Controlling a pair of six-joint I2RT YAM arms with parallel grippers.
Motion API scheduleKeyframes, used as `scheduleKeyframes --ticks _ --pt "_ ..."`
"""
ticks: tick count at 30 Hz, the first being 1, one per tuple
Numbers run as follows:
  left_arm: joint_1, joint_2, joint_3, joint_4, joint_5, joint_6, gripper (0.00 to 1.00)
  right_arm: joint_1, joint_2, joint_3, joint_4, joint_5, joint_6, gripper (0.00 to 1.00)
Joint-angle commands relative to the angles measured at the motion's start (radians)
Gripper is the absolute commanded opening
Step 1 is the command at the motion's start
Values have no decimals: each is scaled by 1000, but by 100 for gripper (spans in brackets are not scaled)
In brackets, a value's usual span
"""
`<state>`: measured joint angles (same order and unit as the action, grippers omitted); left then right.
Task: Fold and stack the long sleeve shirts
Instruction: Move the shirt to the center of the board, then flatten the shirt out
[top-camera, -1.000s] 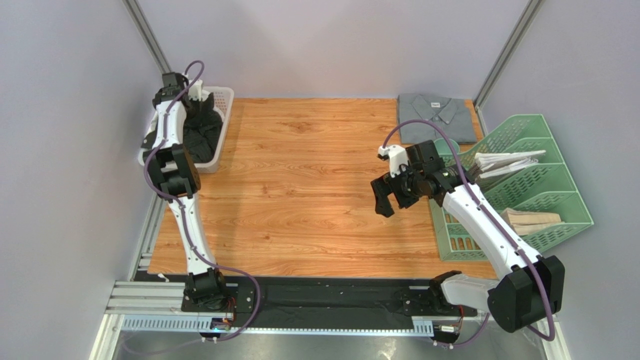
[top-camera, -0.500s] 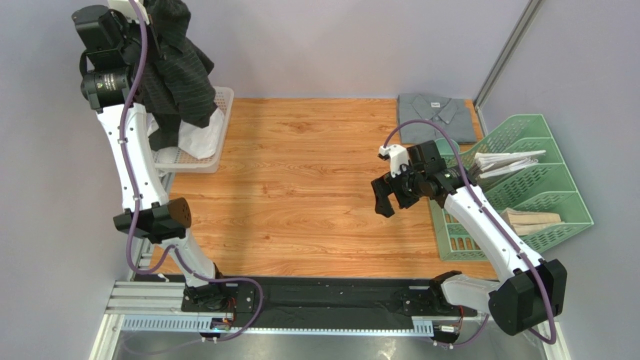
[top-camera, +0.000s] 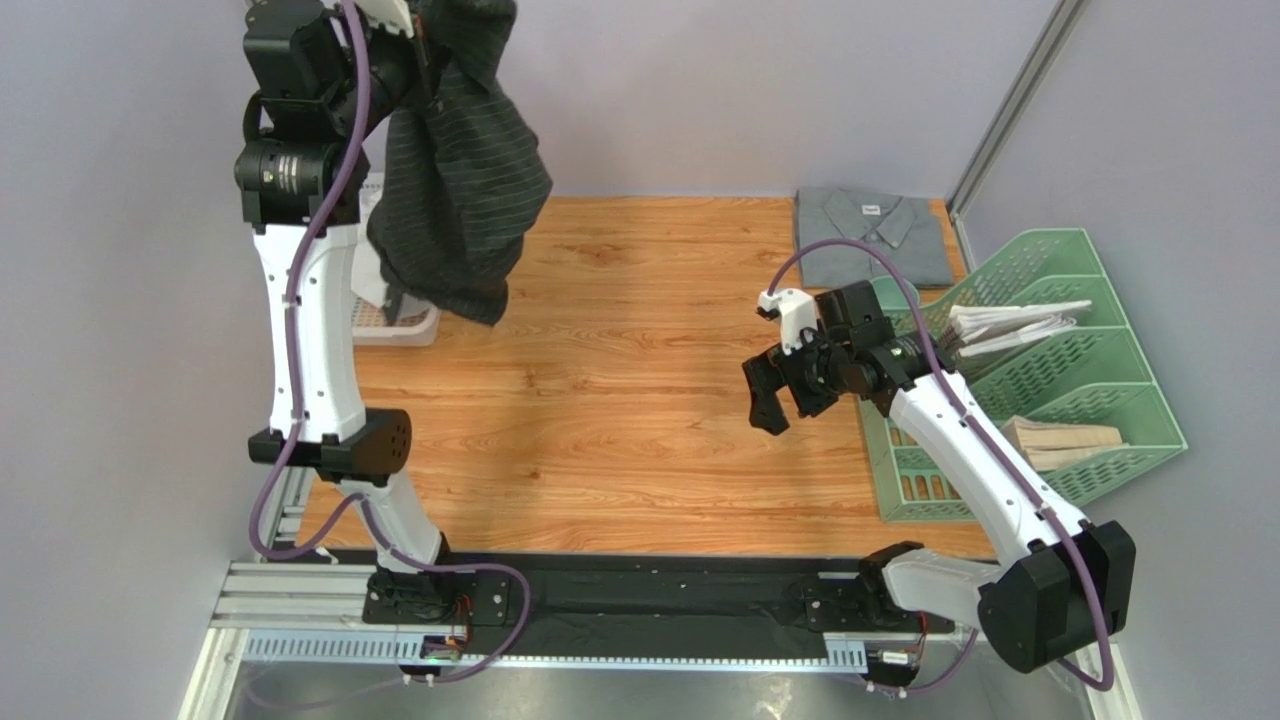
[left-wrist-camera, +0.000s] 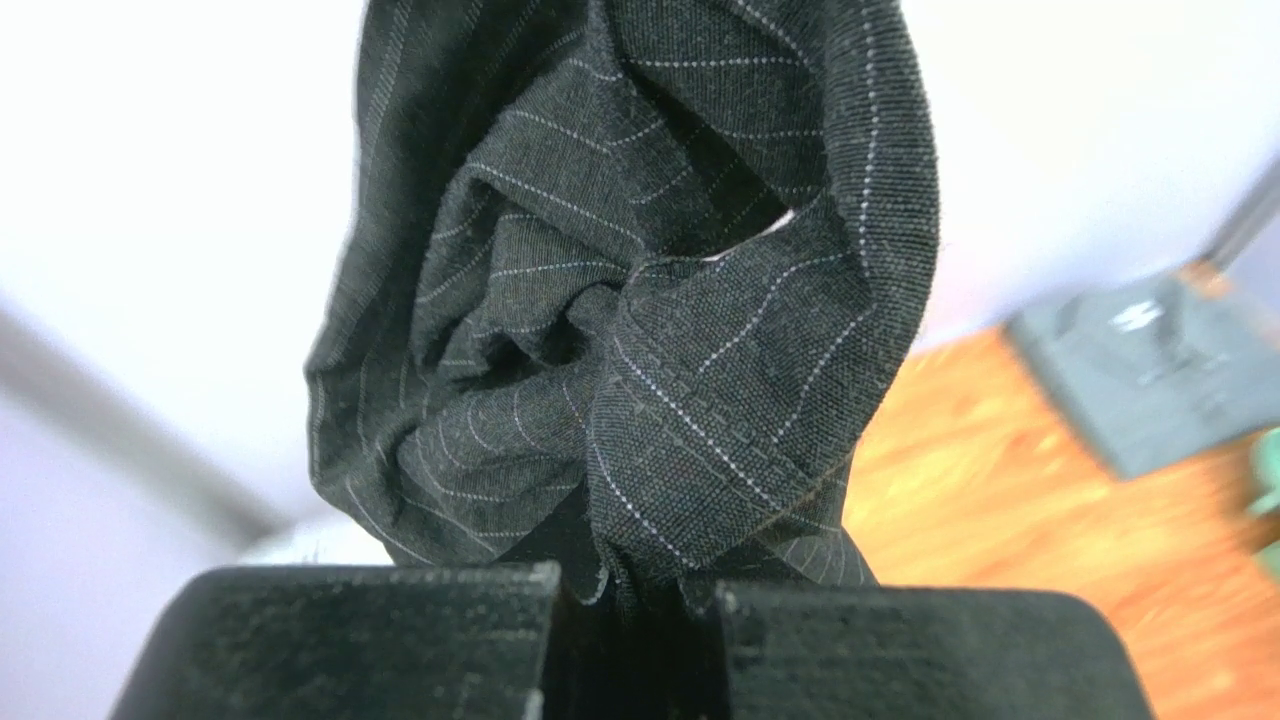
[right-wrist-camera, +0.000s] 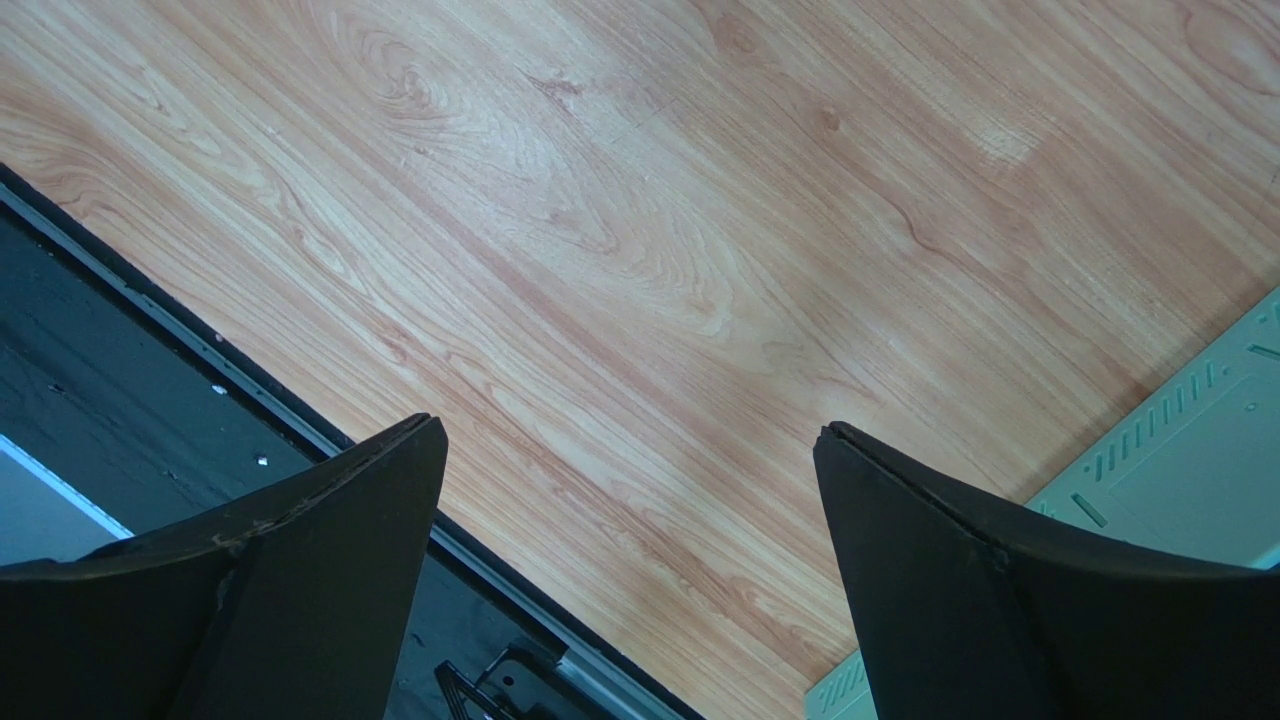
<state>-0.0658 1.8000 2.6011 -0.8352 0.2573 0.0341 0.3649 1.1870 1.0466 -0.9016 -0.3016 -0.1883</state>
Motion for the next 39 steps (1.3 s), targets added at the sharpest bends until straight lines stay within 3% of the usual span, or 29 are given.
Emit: scheduleKeyframes --ticks 1,7,12,15,16,18,19,20,21,23,24,30,34,39 --pt "-155 -138 70 197 -79 30 0 -4 -10 38 17 -21 -8 100" --pt "-270 -206 44 392 -99 -30 0 -3 0 50 20 -19 -3 100" --pt "-278 -229 -21 349 -64 -91 0 -6 -1 50 18 -14 -2 100" --pt "-278 -313 -255 296 -46 -89 0 -6 0 52 15 -11 -4 100" --pt "-272 -377 -423 283 -6 -57 0 -10 -3 52 15 -11 -5 100" --pt "-263 -451 -617 243 68 16 0 -23 -15 50 12 -14 -10 100" --pt "-256 -518 -797 223 121 95 8 -27 -18 49 12 -22 -13 100" --pt "-252 -546 -873 188 141 139 37 -43 -27 47 7 -28 -20 100" --pt "-230 -601 -944 120 149 176 46 -50 -39 44 4 -34 -29 100" --pt "-152 -666 -1152 90 241 181 99 -61 -53 38 1 -54 -52 100" --pt "-84 -712 -1255 38 308 217 99 -63 -56 35 1 -60 -63 100" --pt "-77 -726 -1496 -162 294 524 99 -43 37 36 42 -165 -51 98" --pt "-77 -676 -1615 -166 185 664 96 25 152 47 133 -137 -20 93" --pt "-84 -573 -1720 -127 86 720 96 101 377 144 262 -65 -8 91"
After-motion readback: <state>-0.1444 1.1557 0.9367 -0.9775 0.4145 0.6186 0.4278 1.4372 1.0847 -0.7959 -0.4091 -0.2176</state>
